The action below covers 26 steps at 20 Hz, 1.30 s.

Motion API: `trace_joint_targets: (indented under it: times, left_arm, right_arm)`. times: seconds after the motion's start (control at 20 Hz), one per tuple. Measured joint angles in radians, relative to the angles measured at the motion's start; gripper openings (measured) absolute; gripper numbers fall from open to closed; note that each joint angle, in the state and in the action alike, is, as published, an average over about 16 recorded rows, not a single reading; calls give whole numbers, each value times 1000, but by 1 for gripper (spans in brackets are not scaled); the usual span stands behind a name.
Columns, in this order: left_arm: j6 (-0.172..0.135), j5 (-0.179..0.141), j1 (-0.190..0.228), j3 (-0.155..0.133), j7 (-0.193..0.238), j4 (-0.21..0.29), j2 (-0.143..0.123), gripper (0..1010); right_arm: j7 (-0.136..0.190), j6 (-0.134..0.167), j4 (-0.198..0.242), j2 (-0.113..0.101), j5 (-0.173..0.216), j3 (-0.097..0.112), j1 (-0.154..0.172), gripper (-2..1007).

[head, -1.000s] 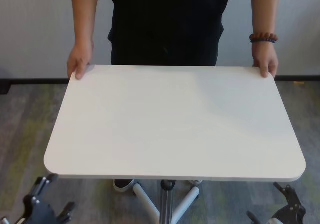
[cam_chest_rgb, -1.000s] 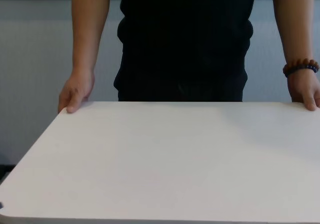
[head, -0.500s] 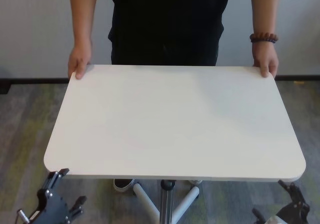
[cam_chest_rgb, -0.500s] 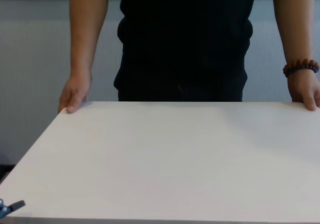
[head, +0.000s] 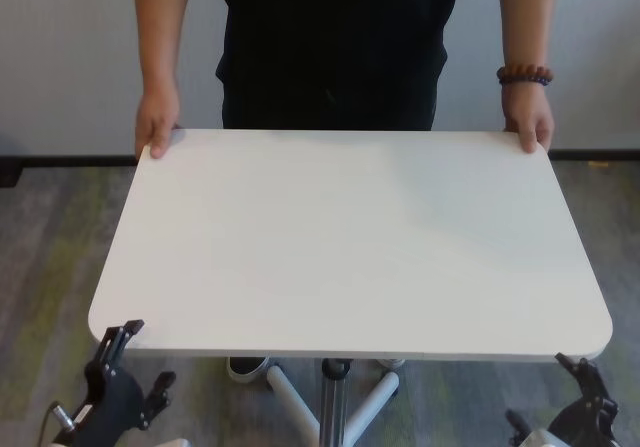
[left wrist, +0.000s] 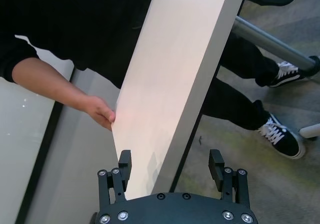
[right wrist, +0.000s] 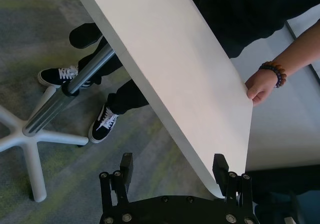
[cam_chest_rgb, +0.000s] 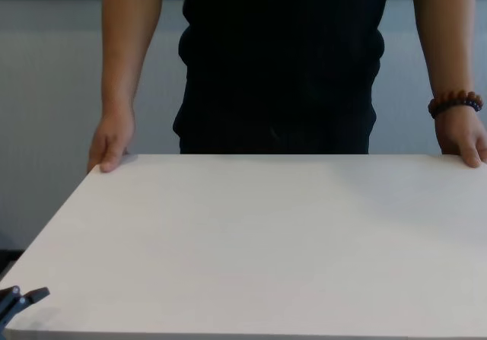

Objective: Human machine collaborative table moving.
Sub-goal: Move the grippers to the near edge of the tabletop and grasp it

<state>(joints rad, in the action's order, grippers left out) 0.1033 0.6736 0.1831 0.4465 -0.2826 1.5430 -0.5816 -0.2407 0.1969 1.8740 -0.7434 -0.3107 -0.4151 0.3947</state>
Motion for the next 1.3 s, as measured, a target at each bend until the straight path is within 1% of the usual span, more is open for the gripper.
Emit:
trace_joint_targets:
  times: [0.3,0.45,0.85,1.3]
  left_arm:
    - [-36,70,-25,9,-23,-27,36,1001]
    - [-47,97,-36,12,-30,-40,53,1001]
    - [-62,151,-66,19,-41,-72,93,1001]
    - [-72,206,-97,24,-49,-110,129,1001]
  right_arm:
    - [10,11,-14,13,-38,-2,-15,1001]
    - [16,14,-19,18,-52,-1,-21,1001]
    - [29,18,-29,30,-84,8,-30,1001]
    - [45,13,-39,45,-105,23,-32,1001]
